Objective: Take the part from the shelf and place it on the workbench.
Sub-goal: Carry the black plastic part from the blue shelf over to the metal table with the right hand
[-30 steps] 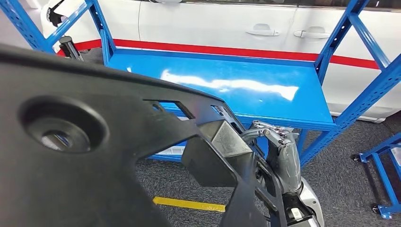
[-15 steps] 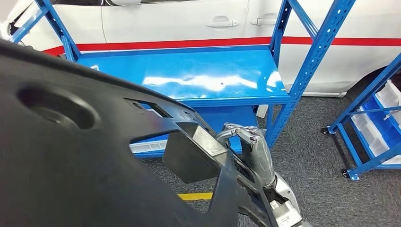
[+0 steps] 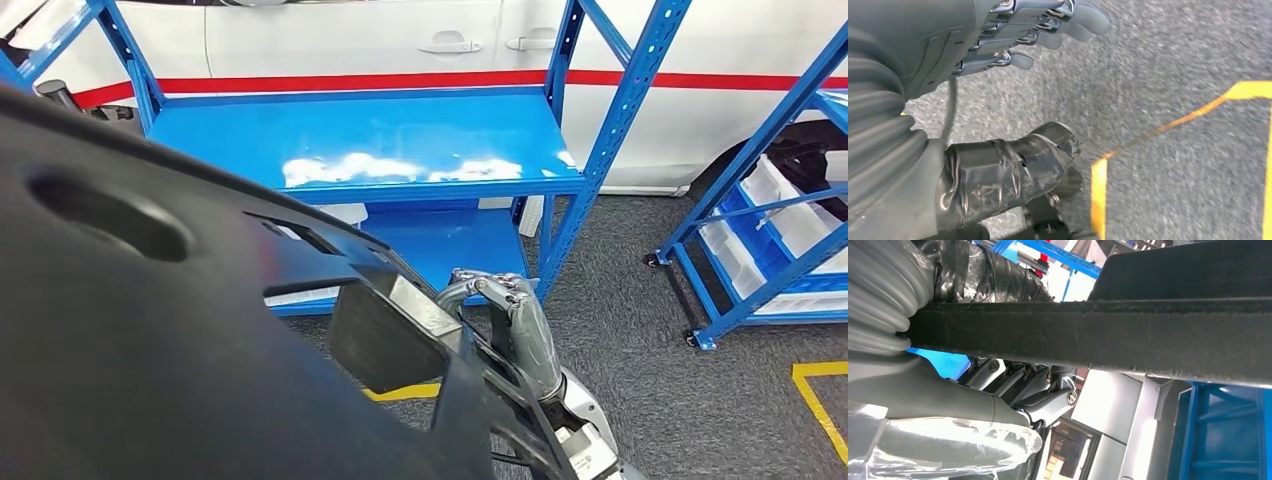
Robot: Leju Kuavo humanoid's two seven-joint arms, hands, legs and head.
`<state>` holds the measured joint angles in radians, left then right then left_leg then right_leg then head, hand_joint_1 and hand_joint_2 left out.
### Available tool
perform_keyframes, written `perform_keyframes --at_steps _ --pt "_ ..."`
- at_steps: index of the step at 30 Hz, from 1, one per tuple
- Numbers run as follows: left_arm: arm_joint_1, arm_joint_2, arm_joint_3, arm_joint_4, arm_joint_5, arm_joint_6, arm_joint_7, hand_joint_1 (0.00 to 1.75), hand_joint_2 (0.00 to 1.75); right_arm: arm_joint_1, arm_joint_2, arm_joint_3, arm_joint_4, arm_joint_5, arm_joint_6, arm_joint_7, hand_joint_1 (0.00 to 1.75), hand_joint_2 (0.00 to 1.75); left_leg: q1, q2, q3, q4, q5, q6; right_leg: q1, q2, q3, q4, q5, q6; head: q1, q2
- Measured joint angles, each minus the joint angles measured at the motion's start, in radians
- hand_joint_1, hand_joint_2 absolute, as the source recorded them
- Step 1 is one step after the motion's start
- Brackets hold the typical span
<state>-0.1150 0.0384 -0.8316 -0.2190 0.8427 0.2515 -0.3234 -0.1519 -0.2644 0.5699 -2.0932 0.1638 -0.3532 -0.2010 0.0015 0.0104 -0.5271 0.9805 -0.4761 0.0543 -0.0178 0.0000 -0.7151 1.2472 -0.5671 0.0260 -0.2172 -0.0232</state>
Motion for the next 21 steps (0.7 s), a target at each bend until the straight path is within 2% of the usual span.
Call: perform_keyframes --at_steps 1,2,3,4,5,6,7,8,9,10,11,12,13,15,16,17,18,20,21 --pt "0.0 0.0 0.0 0.0 0.0 -0.001 0.002 0.0 1.75 0.001 0.0 0.0 0.0 0.0 0.0 0.001 1.75 1.75 -0.001 -0.001 -0.018 0.004 0.011 -0.001 0.0 0.0 -0.003 0.049 -0.006 0.002 0.0 0.0" --pt "0.001 0.001 0.0 0.0 0.0 -0.002 0.004 0.0 1.75 0.001 0.0 0.0 0.0 0.001 0.0 0.001 1.75 1.75 -0.001 -0.002 -0.039 0.009 0.021 -0.003 0.0 0.0 0.007 0.073 0.016 0.003 0.0 0.0" --pt "0.001 0.001 0.0 0.0 0.0 -0.002 0.007 0.0 1.75 0.001 0.0 0.0 0.0 0.003 0.001 0.001 1.75 1.75 -0.001 -0.005 -0.059 0.015 0.03 -0.007 0.0 0.001 0.031 0.065 0.052 0.001 -0.001 0.0" --pt "0.002 0.001 0.0 0.0 0.001 -0.002 0.008 0.0 1.75 0.001 0.0 0.0 -0.001 0.006 0.001 0.002 1.75 1.75 -0.001 -0.01 -0.077 0.022 0.037 -0.011 0.0 0.007 0.071 0.027 0.083 -0.002 0.0 0.0" --pt "0.002 0.001 0.0 0.0 0.002 -0.002 0.009 0.0 1.75 0.001 0.0 0.0 -0.003 0.01 0.002 0.004 1.75 1.75 -0.002 -0.015 -0.093 0.031 0.044 -0.015 0.001 0.019 0.125 -0.037 0.089 -0.007 0.001 0.0" --pt "0.001 0.001 0.0 0.0 0.003 -0.001 0.01 0.0 1.75 0.002 0.0 0.0 -0.005 0.015 0.002 0.006 1.75 1.75 -0.003 -0.02 -0.104 0.039 0.05 -0.02 0.002 0.03 0.179 -0.112 0.071 -0.011 0.001 0.0" --pt "0.0 0.001 0.0 0.0 0.004 0.0 0.01 0.0 1.75 0.002 0.0 0.0 -0.006 0.021 0.002 0.009 1.75 1.75 -0.004 -0.025 -0.112 0.045 0.057 -0.026 0.004 0.037 0.219 -0.172 0.047 -0.015 0.002 0.0" --pt "-0.001 0.001 0.0 0.0 0.005 0.0 0.01 0.0 1.75 0.003 0.0 0.0 -0.008 0.025 0.002 0.011 1.75 1.75 -0.004 -0.031 -0.117 0.048 0.064 -0.031 0.007 0.039 0.244 -0.213 0.025 -0.018 0.002 0.0" --pt "0.0 0.002 0.0 0.0 0.005 0.001 0.011 0.0 1.75 0.004 0.0 0.0 -0.009 0.027 0.001 0.012 1.75 1.75 -0.004 -0.038 -0.12 0.049 0.073 -0.037 0.007 0.033 0.249 -0.23 0.02 -0.021 0.002 -0.001" --pt "0.001 0.004 0.0 0.0 0.006 0.001 0.011 0.0 1.75 0.005 0.0 0.0 -0.009 0.029 0.001 0.013 1.75 1.75 -0.003 -0.043 -0.124 0.05 0.077 -0.043 0.005 0.024 0.245 -0.23 0.027 -0.027 0.002 -0.001" --pt "0.003 0.005 0.0 0.001 0.006 0.001 0.011 0.0 1.75 0.005 0.0 0.0 -0.009 0.029 0.001 0.013 1.75 1.75 -0.001 -0.043 -0.131 0.058 0.068 -0.049 0.003 0.016 0.241 -0.231 0.034 -0.034 0.001 -0.001" --pt "0.005 0.006 0.0 0.001 0.006 0.002 0.011 0.0 1.75 0.005 0.0 0.0 -0.01 0.029 0.001 0.014 1.75 1.75 0.001 -0.04 -0.144 0.084 0.044 -0.055 0.0 0.006 0.235 -0.233 0.041 -0.042 -0.001 -0.002" --pt "0.007 0.006 0.0 0.002 0.006 0.002 0.011 0.0 1.75 0.005 0.001 0.0 -0.01 0.029 0.001 0.014 1.75 1.75 0.003 -0.034 -0.162 0.128 0.007 -0.062 -0.001 -0.003 0.228 -0.233 0.048 -0.048 -0.002 -0.003" --pt "0.007 0.006 0.0 0.002 0.005 0.002 0.012 0.0 1.75 0.006 0.001 0.0 -0.011 0.03 0.001 0.014 1.75 1.75 0.008 -0.025 -0.206 0.252 -0.066 -0.075 0.0 -0.02 0.213 -0.231 0.058 -0.052 -0.004 -0.004" --pt "0.008 0.006 0.0 0.002 0.003 0.002 0.013 0.0 1.75 0.007 0.001 0.0 -0.011 0.031 0.001 0.015 1.75 1.75 0.01 -0.023 -0.219 0.299 -0.081 -0.08 0.0 -0.029 0.205 -0.229 0.062 -0.051 -0.004 -0.005" --pt "0.008 0.006 0.0 0.002 0.002 0.002 0.014 0.0 1.75 0.007 0.001 0.0 -0.011 0.032 0.001 0.017 1.75 1.75 0.012 -0.021 -0.217 0.315 -0.077 -0.083 0.0 -0.037 0.198 -0.226 0.065 -0.05 -0.004 -0.005" --pt "0.009 0.006 0.0 0.002 0.001 0.003 0.016 0.0 1.75 0.007 0.001 0.0 -0.012 0.032 0.001 0.018 1.75 1.75 0.013 -0.017 -0.194 0.292 -0.056 -0.085 -0.001 -0.045 0.192 -0.222 0.066 -0.049 -0.004 -0.005" --pt "0.009 0.007 0.0 0.002 0.001 0.003 0.019 0.0 1.75 0.007 0.001 0.0 -0.013 0.033 0.001 0.021 1.75 1.75 0.014 0.009 -0.11 0.166 -0.011 -0.084 -0.001 -0.062 0.187 -0.215 0.065 -0.044 -0.004 -0.006" --pt "0.008 0.007 0.0 0.002 0.001 0.003 0.019 0.0 1.75 0.007 0.001 0.0 -0.015 0.033 0.001 0.022 1.75 1.75 0.01 0.024 -0.073 0.107 0.002 -0.078 0.0 -0.07 0.186 -0.213 0.064 -0.04 -0.004 -0.006"
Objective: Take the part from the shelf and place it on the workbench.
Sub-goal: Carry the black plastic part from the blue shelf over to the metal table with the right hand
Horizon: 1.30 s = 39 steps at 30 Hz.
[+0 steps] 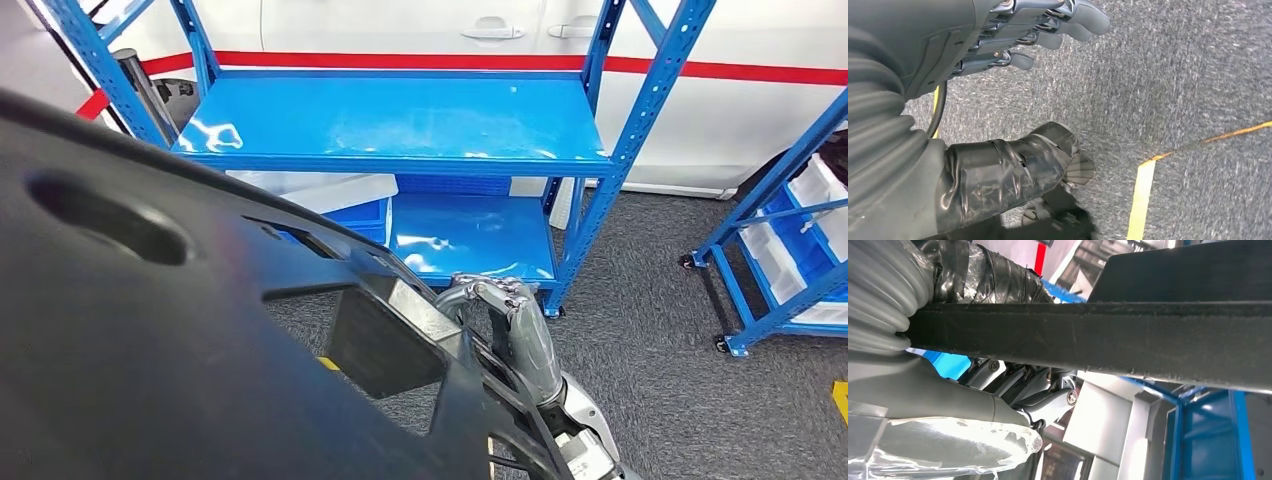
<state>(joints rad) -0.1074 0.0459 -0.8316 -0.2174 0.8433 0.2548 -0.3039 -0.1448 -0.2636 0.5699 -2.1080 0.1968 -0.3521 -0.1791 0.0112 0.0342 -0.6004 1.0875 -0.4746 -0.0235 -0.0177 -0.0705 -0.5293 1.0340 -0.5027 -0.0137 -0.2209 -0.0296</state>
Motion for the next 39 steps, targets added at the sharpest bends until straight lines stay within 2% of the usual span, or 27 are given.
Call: perform_keyframes --at_steps 1,2,4,5,7,9,10,11,12,13,15,17,18,20,21,22,24,25,26,27,28,29,31,33,35,37,39 --pt "-0.001 0.0 0.0 0.0 0.0 0.0 0.0 0.0 1.75 0.0 0.0 0.0 -0.001 0.0 0.0 0.001 1.75 1.75 -0.004 0.011 0.02 -0.037 0.003 0.008 0.002 -0.008 0.0 0.001 0.0 0.005 0.002 0.0" --pt "-0.002 0.001 0.0 0.0 0.001 0.0 0.001 0.0 1.75 0.0 0.0 0.0 -0.002 0.0 0.0 0.002 1.75 1.75 -0.009 0.015 0.025 -0.052 -0.001 0.018 0.004 -0.015 0.001 0.001 0.001 0.011 0.002 -0.001" --pt "0.0 0.002 0.0 0.0 0.002 0.0 0.001 0.0 1.75 0.0 0.0 0.0 -0.003 -0.001 0.002 0.003 1.75 1.75 -0.011 0.001 0.022 -0.061 0.004 0.038 0.007 -0.03 0.003 -0.002 0.001 0.023 0.004 -0.001" --pt "0.001 0.002 0.0 0.0 0.003 0.0 0.0 0.0 1.75 0.0 0.0 0.0 -0.003 -0.002 0.002 0.003 1.75 1.75 -0.009 -0.008 0.023 -0.068 0.008 0.046 0.007 -0.025 0.001 0.003 -0.005 0.029 0.005 -0.001" --pt "0.001 0.001 0.0 0.0 0.003 0.001 -0.001 0.0 1.75 -0.001 0.0 0.0 -0.003 -0.005 0.004 0.003 1.75 1.75 -0.004 -0.024 0.025 -0.08 0.017 0.061 0.006 0.012 -0.024 0.06 -0.047 0.034 0.007 -0.002" --pt "-0.002 -0.001 0.0 0.0 0.003 0.004 -0.002 0.0 1.75 -0.001 0.0 0.0 -0.003 -0.01 0.006 0.002 1.75 1.75 -0.005 -0.042 0.019 -0.081 0.022 0.069 0.004 0.052 -0.082 0.183 -0.108 0.033 0.007 -0.003" --pt "-0.003 -0.001 0.0 0.0 0.003 0.005 -0.002 0.0 1.75 0.0 0.0 0.0 -0.003 -0.013 0.006 0.002 1.75 1.75 -0.006 -0.054 0.016 -0.08 0.023 0.07 0.005 0.059 -0.11 0.237 -0.125 0.032 0.006 -0.003" --pt "-0.003 -0.001 0.0 0.0 0.003 0.007 -0.003 0.0 1.75 0.0 0.0 0.0 -0.003 -0.017 0.006 0.001 1.75 1.75 -0.007 -0.066 0.014 -0.077 0.024 0.071 0.005 0.063 -0.126 0.265 -0.124 0.031 0.005 -0.003" --pt "-0.002 -0.002 0.0 0.0 0.003 0.008 -0.003 0.0 1.75 0.0 0.0 0.0 -0.003 -0.02 0.007 0.0 1.75 1.75 -0.008 -0.079 0.012 -0.074 0.024 0.071 0.005 0.066 -0.122 0.254 -0.102 0.03 0.004 -0.003" --pt "-0.002 -0.003 0.0 0.0 0.003 0.01 -0.003 0.0 1.75 -0.001 0.0 0.0 -0.003 -0.024 0.008 -0.001 1.75 1.75 -0.008 -0.092 0.011 -0.069 0.023 0.069 0.004 0.073 -0.103 0.21 -0.065 0.027 0.004 -0.003" --pt "-0.002 -0.007 0.0 0.0 0.003 0.015 -0.003 0.0 1.75 -0.002 0.0 0.0 -0.003 -0.028 0.011 -0.002 1.75 1.75 -0.009 -0.118 0.005 -0.057 0.021 0.064 0.002 0.117 -0.048 0.085 -0.004 0.021 0.003 -0.003" --pt "-0.004 -0.01 0.0 0.0 0.004 0.02 -0.003 0.0 1.75 -0.004 0.0 0.0 -0.003 -0.034 0.013 -0.003 1.75 1.75 -0.006 -0.14 -0.01 -0.049 0.025 0.053 0.001 0.152 -0.027 0.022 0.008 0.019 0.002 -0.004" --pt "-0.004 -0.01 0.0 0.0 0.004 0.021 -0.003 0.0 1.75 -0.005 0.0 0.0 -0.003 -0.037 0.014 -0.004 1.75 1.75 -0.005 -0.151 -0.017 -0.048 0.029 0.046 0.003 0.151 -0.026 0.016 0.007 0.02 0.001 -0.004" --pt "0.001 -0.01 0.0 0.0 0.007 0.024 -0.003 0.0 1.75 -0.006 0.001 0.0 -0.003 -0.043 0.017 -0.005 1.75 1.75 -0.003 -0.165 -0.027 -0.05 0.034 0.033 -0.002 0.129 -0.024 0.01 0.013 0.013 0.001 -0.004" --pt "0.002 -0.012 0.0 0.001 0.009 0.026 -0.003 0.0 1.75 -0.007 0.002 0.0 -0.003 -0.047 0.02 -0.006 1.75 1.75 -0.006 -0.152 -0.035 -0.037 0.026 0.028 -0.005 0.116 -0.022 0.006 0.016 0.009 -0.003 -0.005" --pt "0.003 -0.013 0.0 0.001 0.012 0.028 -0.003 0.0 1.75 -0.007 0.003 0.0 -0.003 -0.051 0.022 -0.008 1.75 1.75 -0.008 -0.127 -0.051 -0.006 0.007 0.021 -0.009 0.101 -0.021 0.003 0.019 0.005 -0.006 -0.006" --pt "0.0 -0.016 0.0 0.001 0.017 0.033 -0.004 0.0 1.75 -0.006 0.004 0.0 -0.002 -0.06 0.026 -0.011 1.75 1.75 -0.008 -0.066 -0.107 0.109 -0.054 0.01 -0.006 0.071 -0.022 0.001 0.02 0.001 -0.013 -0.009" --pt "-0.001 -0.017 0.0 0.001 0.018 0.036 -0.004 0.0 1.75 -0.006 0.005 0.0 -0.001 -0.065 0.027 -0.012 1.75 1.75 -0.005 -0.051 -0.137 0.171 -0.078 0.006 -0.005 0.056 -0.023 0.001 0.02 0.001 -0.016 -0.009" --pt "0.0 -0.017 0.0 0.001 0.019 0.039 -0.004 0.0 1.75 -0.006 0.005 0.0 0.0 -0.069 0.028 -0.014 1.75 1.75 -0.003 -0.044 -0.154 0.208 -0.086 0.003 -0.004 0.042 -0.023 0.002 0.019 0.0 -0.018 -0.009" --pt "0.0 -0.018 0.0 0.001 0.019 0.041 -0.004 0.0 1.75 -0.006 0.005 0.0 0.001 -0.074 0.029 -0.017 1.75 1.75 0.0 -0.04 -0.154 0.21 -0.075 0.001 -0.004 0.029 -0.023 0.002 0.018 0.001 -0.022 -0.01" --pt "0.001 -0.019 0.0 0.001 0.02 0.042 -0.003 0.0 1.75 -0.007 0.006 0.0 0.003 -0.08 0.03 -0.021 1.75 1.75 0.001 -0.035 -0.133 0.172 -0.048 0.0 -0.004 0.016 -0.022 0.002 0.017 0.002 -0.026 -0.01" --pt "0.001 -0.019 0.0 0.001 0.021 0.043 -0.003 0.0 1.75 -0.008 0.006 0.0 0.004 -0.086 0.031 -0.024 1.75 1.75 0.002 -0.021 -0.095 0.105 -0.014 0.002 -0.004 0.005 -0.02 0.002 0.016 0.003 -0.029 -0.01" --pt "-0.003 -0.021 0.0 0.001 0.022 0.044 -0.001 0.0 1.75 -0.01 0.008 0.0 0.008 -0.096 0.034 -0.03 1.75 1.75 -0.005 0.015 -0.029 -0.019 0.024 0.012 0.0 -0.013 -0.016 0.002 0.012 0.011 -0.032 -0.01" --pt "-0.006 -0.022 0.0 0.001 0.023 0.046 0.002 0.0 1.75 -0.013 0.008 0.0 0.013 -0.103 0.037 -0.035 1.75 1.75 -0.014 0.023 -0.014 -0.056 0.025 0.028 0.005 -0.029 -0.014 0.001 0.009 0.02 -0.032 -0.01" --pt "-0.005 -0.023 0.0 0.001 0.026 0.049 0.005 0.0 1.75 -0.017 0.008 0.0 0.018 -0.11 0.041 -0.041 1.75 1.75 -0.012 0.001 -0.014 -0.063 0.03 0.043 0.005 -0.038 -0.01 0.0 0.006 0.032 -0.031 -0.01" --pt "-0.005 -0.026 0.0 0.001 0.028 0.052 0.006 0.0 1.75 -0.02 0.008 0.0 0.021 -0.113 0.044 -0.044 1.75 1.75 -0.007 -0.018 -0.008 -0.075 0.038 0.057 0.002 0.001 -0.022 0.037 -0.023 0.041 -0.029 -0.01" --pt "-0.009 -0.029 0.0 0.001 0.028 0.053 0.007 0.0 1.75 -0.02 0.008 0.0 0.024 -0.114 0.045 -0.046 1.75 1.75 -0.005 -0.039 -0.007 -0.08 0.042 0.066 0.0 0.051 -0.074 0.15 -0.084 0.043 -0.028 -0.009"
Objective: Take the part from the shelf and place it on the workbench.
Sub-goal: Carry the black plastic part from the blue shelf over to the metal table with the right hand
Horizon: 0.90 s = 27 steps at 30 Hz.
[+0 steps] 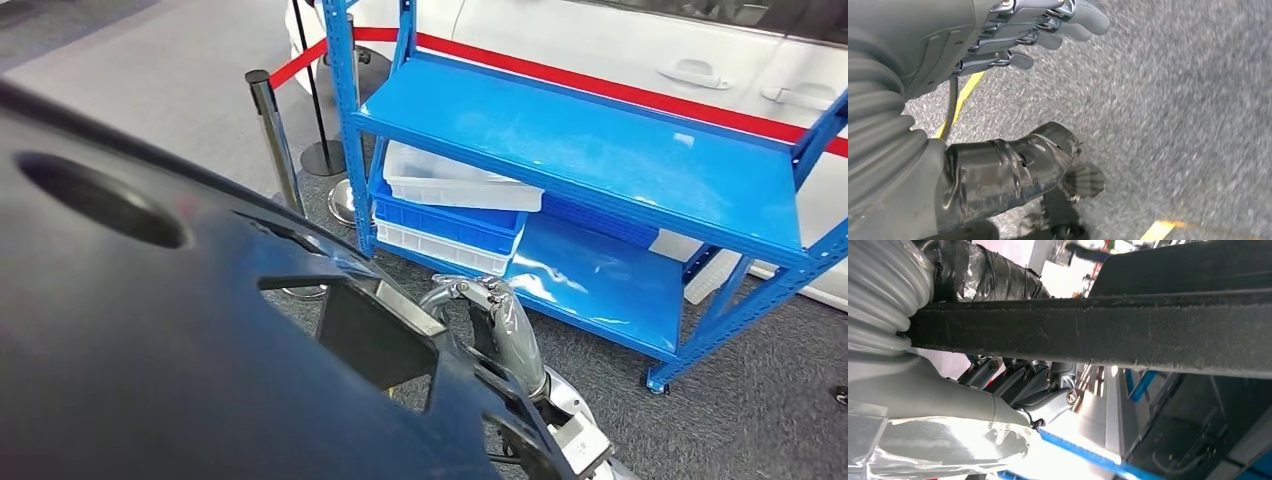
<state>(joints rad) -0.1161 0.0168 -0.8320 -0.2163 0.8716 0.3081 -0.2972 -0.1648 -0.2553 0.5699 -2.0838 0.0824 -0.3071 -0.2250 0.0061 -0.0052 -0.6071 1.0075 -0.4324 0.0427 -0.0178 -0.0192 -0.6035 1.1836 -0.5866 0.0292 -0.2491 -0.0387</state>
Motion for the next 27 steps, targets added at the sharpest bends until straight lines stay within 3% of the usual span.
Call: perform_keyframes --at_steps 2,3,5,7,9,11,13,15,17,18,19,20,22,24,26,27 --pt "-0.003 -0.001 0.0 0.0 0.0 0.0 0.001 0.0 1.75 0.0 0.0 0.0 0.003 0.0 0.0 -0.002 1.75 1.75 -0.001 -0.025 -0.001 0.002 0.001 0.002 0.0 0.013 -0.055 0.109 -0.035 0.002 0.0 0.002" --pt "-0.003 -0.001 0.0 0.0 0.0 0.0 0.003 0.0 1.75 0.0 0.0 0.0 0.005 -0.001 0.0 -0.003 1.75 1.75 -0.002 -0.038 -0.001 0.004 0.0 0.002 -0.001 0.015 -0.064 0.122 -0.025 0.002 0.0 0.003" --pt "-0.004 -0.003 0.0 0.0 0.001 0.0 0.01 0.0 1.75 -0.002 0.0 0.0 0.006 -0.005 0.002 -0.005 1.75 1.75 0.0 -0.066 -0.002 0.012 -0.002 -0.001 -0.003 0.026 -0.031 0.037 0.044 0.001 0.001 0.004" --pt "-0.009 -0.006 0.0 0.0 0.001 0.003 0.023 0.0 1.75 -0.006 0.0 0.0 0.008 -0.019 0.007 -0.01 1.75 1.75 -0.001 -0.093 -0.009 0.025 -0.006 -0.009 -0.008 0.069 0.017 -0.081 0.094 -0.003 -0.001 0.005" --pt "-0.018 -0.008 0.0 0.0 0.001 0.01 0.048 0.0 1.75 -0.011 0.002 0.0 0.012 -0.04 0.014 -0.014 1.75 1.75 0.001 -0.116 -0.023 0.032 -0.003 -0.022 -0.007 0.096 0.033 -0.125 0.097 -0.008 -0.003 0.006" --pt "-0.027 -0.007 0.0 0.0 0.001 0.017 0.075 0.0 1.75 -0.025 0.007 0.0 0.017 -0.062 0.02 -0.014 1.75 1.75 0.004 -0.13 -0.033 0.03 0.003 -0.035 -0.007 0.077 0.033 -0.131 0.102 -0.017 0.0 0.004" --pt "-0.04 -0.008 0.0 0.0 0.001 0.022 0.091 0.0 1.75 -0.042 0.013 0.0 0.023 -0.08 0.023 -0.011 1.75 1.75 0.001 -0.091 -0.051 0.06 -0.015 -0.048 -0.011 0.052 0.037 -0.137 0.107 -0.029 0.003 0.0" --pt "-0.056 -0.011 0.0 -0.001 0.001 0.023 0.096 0.0 1.75 -0.049 0.016 0.0 0.027 -0.095 0.028 -0.01 1.75 1.75 0.001 -0.027 -0.1 0.164 -0.07 -0.059 -0.009 0.023 0.039 -0.141 0.108 -0.037 0.005 -0.002" --pt "-0.066 -0.012 0.0 -0.001 0.001 0.023 0.098 0.0 1.75 -0.053 0.018 0.0 0.031 -0.11 0.033 -0.01 1.75 1.75 0.005 -0.004 -0.155 0.278 -0.116 -0.066 -0.005 -0.007 0.039 -0.141 0.106 -0.041 0.007 -0.003" --pt "-0.069 -0.012 0.0 -0.001 0.001 0.023 0.099 0.0 1.75 -0.055 0.019 0.0 0.033 -0.117 0.035 -0.011 1.75 1.75 0.006 -0.001 -0.163 0.298 -0.116 -0.067 -0.004 -0.02 0.04 -0.141 0.105 -0.042 0.007 -0.003" --pt "-0.07 -0.013 0.0 -0.001 0.001 0.024 0.1 0.0 1.75 -0.058 0.021 0.0 0.035 -0.122 0.036 -0.012 1.75 1.75 0.007 0.001 -0.15 0.278 -0.098 -0.066 -0.003 -0.032 0.041 -0.141 0.104 -0.042 0.007 -0.003" --pt "-0.07 -0.012 0.0 -0.001 0.002 0.024 0.101 0.0 1.75 -0.059 0.023 0.0 0.037 -0.126 0.037 -0.014 1.75 1.75 0.006 0.008 -0.119 0.222 -0.066 -0.062 -0.002 -0.043 0.044 -0.141 0.102 -0.041 0.007 -0.003" --pt "-0.074 -0.012 0.0 -0.001 0.002 0.026 0.102 0.0 1.75 -0.062 0.025 0.0 0.038 -0.134 0.038 -0.017 1.75 1.75 -0.003 0.045 -0.046 0.087 -0.018 -0.049 0.002 -0.063 0.05 -0.141 0.097 -0.035 0.006 -0.004" --pt "-0.08 -0.012 0.0 -0.001 0.002 0.026 0.101 0.0 1.75 -0.064 0.027 0.0 0.041 -0.146 0.04 -0.021 1.75 1.75 -0.014 0.064 -0.019 0.028 -0.008 -0.033 0.006 -0.081 0.054 -0.142 0.092 -0.028 0.004 -0.005" --pt "-0.074 -0.011 0.0 -0.001 -0.006 0.013 0.081 0.0 1.75 -0.064 0.029 0.0 0.043 -0.151 0.034 -0.026 1.75 1.75 -0.014 0.043 -0.017 0.021 -0.006 -0.021 0.009 -0.098 0.058 -0.147 0.089 -0.018 0.002 -0.006" --pt "-0.064 -0.009 0.0 -0.001 -0.013 0.001 0.061 0.0 1.75 -0.061 0.029 0.0 0.042 -0.146 0.027 -0.027 1.75 1.75 -0.011 0.033 -0.013 0.015 -0.004 -0.016 0.008 -0.092 0.061 -0.145 0.084 -0.012 0.0 -0.006"
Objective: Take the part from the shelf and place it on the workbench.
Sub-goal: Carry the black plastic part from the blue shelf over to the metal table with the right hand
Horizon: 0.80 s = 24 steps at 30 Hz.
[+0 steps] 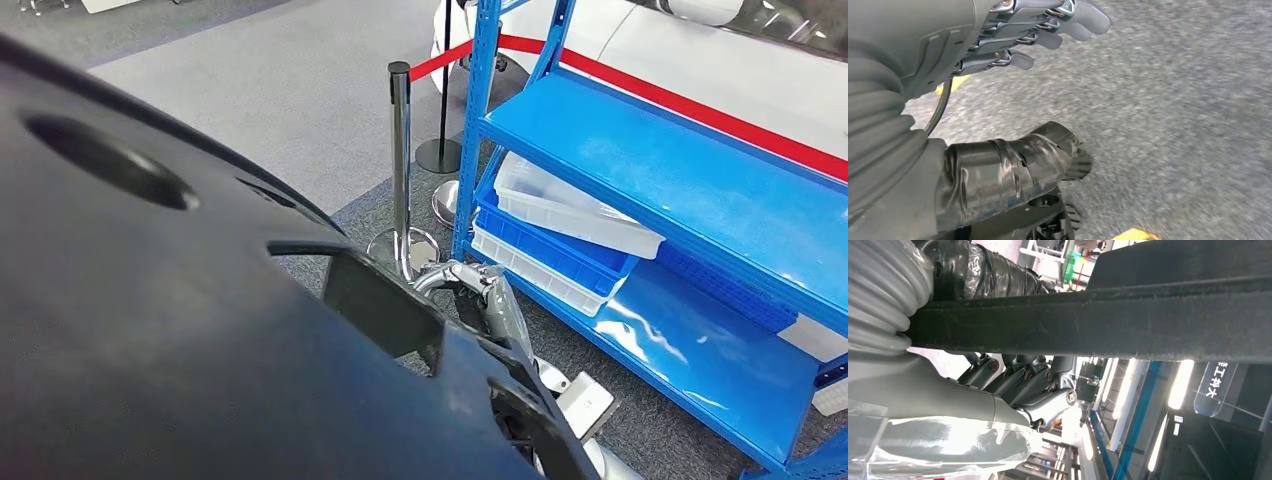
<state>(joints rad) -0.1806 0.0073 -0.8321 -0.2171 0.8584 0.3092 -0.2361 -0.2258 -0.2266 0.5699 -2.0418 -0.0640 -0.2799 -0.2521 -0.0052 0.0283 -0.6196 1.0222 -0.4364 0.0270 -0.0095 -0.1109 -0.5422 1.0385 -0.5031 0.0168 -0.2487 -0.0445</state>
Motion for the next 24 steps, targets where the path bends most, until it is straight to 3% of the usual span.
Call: perform_keyframes --at_steps 2,4,5,6,7,8,10,12,13,14,16,18,19,21,22,24 --pt "0.025 0.002 0.0 0.0 -0.014 -0.023 -0.045 0.0 1.75 0.013 -0.004 0.0 -0.007 0.014 -0.013 -0.001 1.75 1.75 0.007 -0.016 0.013 -0.014 0.004 0.012 -0.002 0.047 -0.018 0.053 -0.038 0.006 -0.008 0.0" --pt "0.043 0.004 0.0 0.0 -0.022 -0.035 -0.068 0.0 1.75 0.031 -0.01 0.0 -0.017 0.021 -0.017 -0.001 1.75 1.75 0.009 -0.034 0.017 -0.017 0.003 0.019 -0.003 0.095 -0.079 0.18 -0.1 0.006 -0.019 0.002" --pt "0.049 0.005 0.0 0.0 -0.026 -0.038 -0.072 0.0 1.75 0.04 -0.013 0.0 -0.022 0.024 -0.017 -0.001 1.75 1.75 0.009 -0.046 0.017 -0.017 0.003 0.021 -0.003 0.103 -0.112 0.24 -0.119 0.007 -0.023 0.003" --pt "0.054 0.007 -0.001 0.0 -0.029 -0.041 -0.073 0.0 1.75 0.048 -0.016 0.0 -0.026 0.026 -0.016 -0.001 1.75 1.75 0.009 -0.06 0.017 -0.016 0.002 0.021 -0.004 0.105 -0.133 0.271 -0.119 0.009 -0.028 0.005" --pt "0.057 0.007 -0.001 0.0 -0.032 -0.042 -0.072 0.0 1.75 0.053 -0.018 -0.001 -0.03 0.027 -0.016 -0.001 1.75 1.75 0.01 -0.075 0.018 -0.014 0.0 0.02 -0.006 0.107 -0.135 0.263 -0.097 0.01 -0.032 0.006" --pt "0.059 0.008 -0.001 0.0 -0.033 -0.044 -0.072 0.0 1.75 0.057 -0.021 -0.001 -0.033 0.027 -0.015 -0.001 1.75 1.75 0.012 -0.091 0.019 -0.01 -0.002 0.017 -0.009 0.111 -0.121 0.219 -0.06 0.012 -0.036 0.006" --pt "0.061 0.008 -0.002 0.0 -0.035 -0.045 -0.07 0.0 1.75 0.062 -0.023 -0.002 -0.039 0.027 -0.012 -0.001 1.75 1.75 0.014 -0.12 0.015 0.006 -0.01 0.006 -0.018 0.148 -0.07 0.093 0.008 0.015 -0.04 0.006" --pt "0.06 0.009 -0.004 0.0 -0.037 -0.045 -0.07 0.0 1.75 0.067 -0.025 -0.002 -0.043 0.027 -0.01 -0.001 1.75 1.75 0.015 -0.145 0.003 0.02 -0.015 -0.007 -0.022 0.183 -0.045 0.029 0.022 0.013 -0.045 0.007" --pt "0.061 0.01 -0.005 0.0 -0.037 -0.045 -0.069 0.0 1.75 0.07 -0.026 -0.003 -0.045 0.027 -0.01 -0.001 1.75 1.75 0.016 -0.156 -0.003 0.022 -0.014 -0.013 -0.021 0.185 -0.043 0.024 0.018 0.009 -0.047 0.007" --pt "0.064 0.012 -0.006 0.0 -0.037 -0.044 -0.069 0.0 1.75 0.071 -0.027 -0.003 -0.046 0.027 -0.009 -0.001 1.75 1.75 0.018 -0.165 -0.008 0.021 -0.012 -0.018 -0.022 0.176 -0.042 0.024 0.018 0.002 -0.049 0.007" --pt "0.071 0.014 -0.007 0.0 -0.037 -0.042 -0.067 0.0 1.75 0.072 -0.026 -0.003 -0.047 0.027 -0.008 -0.001 1.75 1.75 0.017 -0.134 -0.018 0.039 -0.021 -0.028 -0.022 0.153 -0.036 0.018 0.021 -0.01 -0.053 0.007" --pt "0.07 0.013 -0.008 0.0 -0.036 -0.041 -0.066 0.0 1.75 0.073 -0.026 -0.003 -0.049 0.027 -0.006 -0.001 1.75 1.75 0.014 -0.067 -0.06 0.125 -0.065 -0.037 -0.02 0.127 -0.03 0.013 0.021 -0.021 -0.059 0.007" --pt "0.068 0.013 -0.008 0.0 -0.036 -0.04 -0.066 0.0 1.75 0.075 -0.026 -0.003 -0.049 0.027 -0.006 -0.002 1.75 1.75 0.015 -0.047 -0.093 0.189 -0.094 -0.041 -0.018 0.113 -0.028 0.013 0.019 -0.024 -0.061 0.006" --pt "0.066 0.013 -0.009 0.0 -0.036 -0.038 -0.066 0.0 1.75 0.076 -0.026 -0.003 -0.049 0.027 -0.004 -0.002 1.75 1.75 0.017 -0.035 -0.143 0.285 -0.123 -0.043 -0.013 0.086 -0.027 0.013 0.016 -0.028 -0.062 0.006" --pt "0.067 0.014 -0.009 0.0 -0.036 -0.038 -0.065 0.0 1.75 0.077 -0.026 -0.003 -0.049 0.026 -0.002 -0.002 1.75 1.75 0.017 -0.033 -0.144 0.284 -0.111 -0.041 -0.011 0.073 -0.026 0.013 0.015 -0.029 -0.061 0.006" --pt "0.069 0.015 -0.011 0.0 -0.036 -0.038 -0.064 0.0 1.75 0.077 -0.026 -0.003 -0.05 0.023 0.005 -0.002 1.75 1.75 0.012 -0.019 -0.087 0.179 -0.051 -0.029 -0.007 0.05 -0.02 0.013 0.011 -0.029 -0.062 0.006"
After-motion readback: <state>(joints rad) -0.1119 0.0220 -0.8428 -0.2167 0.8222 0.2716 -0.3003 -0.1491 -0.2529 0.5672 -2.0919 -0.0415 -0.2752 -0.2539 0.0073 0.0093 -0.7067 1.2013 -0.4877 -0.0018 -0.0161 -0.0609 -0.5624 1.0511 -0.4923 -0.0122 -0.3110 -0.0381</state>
